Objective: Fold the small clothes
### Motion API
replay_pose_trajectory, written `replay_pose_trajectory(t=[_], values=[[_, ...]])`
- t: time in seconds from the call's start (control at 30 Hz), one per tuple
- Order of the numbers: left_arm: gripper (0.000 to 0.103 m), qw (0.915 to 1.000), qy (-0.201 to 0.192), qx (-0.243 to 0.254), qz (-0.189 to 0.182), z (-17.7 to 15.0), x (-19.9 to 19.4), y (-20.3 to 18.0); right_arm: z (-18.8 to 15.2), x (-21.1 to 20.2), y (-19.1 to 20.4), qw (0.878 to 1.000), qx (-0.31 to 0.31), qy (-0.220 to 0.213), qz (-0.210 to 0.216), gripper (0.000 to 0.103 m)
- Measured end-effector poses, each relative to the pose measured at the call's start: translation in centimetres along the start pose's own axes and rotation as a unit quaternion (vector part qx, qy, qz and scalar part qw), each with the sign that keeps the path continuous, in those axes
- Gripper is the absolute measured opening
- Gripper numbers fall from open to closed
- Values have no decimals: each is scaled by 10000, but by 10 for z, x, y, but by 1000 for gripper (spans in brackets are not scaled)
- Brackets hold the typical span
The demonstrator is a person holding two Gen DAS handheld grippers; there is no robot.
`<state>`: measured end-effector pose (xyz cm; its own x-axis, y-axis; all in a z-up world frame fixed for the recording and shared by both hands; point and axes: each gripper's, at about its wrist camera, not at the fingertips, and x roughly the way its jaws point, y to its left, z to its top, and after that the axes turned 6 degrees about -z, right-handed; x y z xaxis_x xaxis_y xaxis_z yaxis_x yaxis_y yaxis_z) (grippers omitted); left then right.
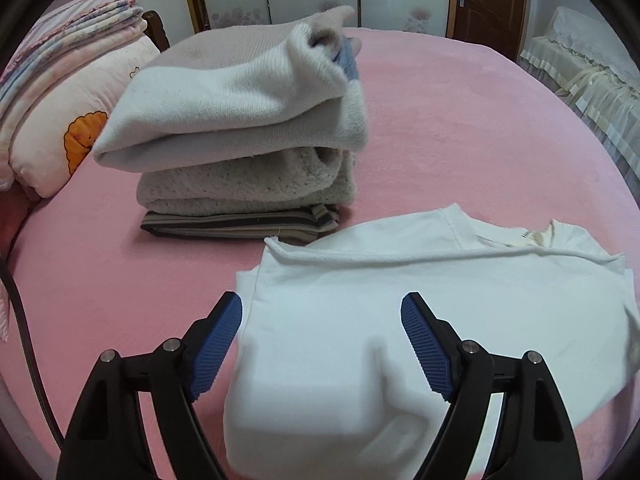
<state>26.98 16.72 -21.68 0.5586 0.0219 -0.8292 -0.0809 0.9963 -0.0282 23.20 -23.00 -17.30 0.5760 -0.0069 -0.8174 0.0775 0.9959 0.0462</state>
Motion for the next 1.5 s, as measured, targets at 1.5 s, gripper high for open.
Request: replay_pose_trajectory(t=[1.5], values=[[85, 9546, 345, -2524, -1547, -148, -26, 13, -54, -3, 167, 9909, -770, -54, 1106, 3]])
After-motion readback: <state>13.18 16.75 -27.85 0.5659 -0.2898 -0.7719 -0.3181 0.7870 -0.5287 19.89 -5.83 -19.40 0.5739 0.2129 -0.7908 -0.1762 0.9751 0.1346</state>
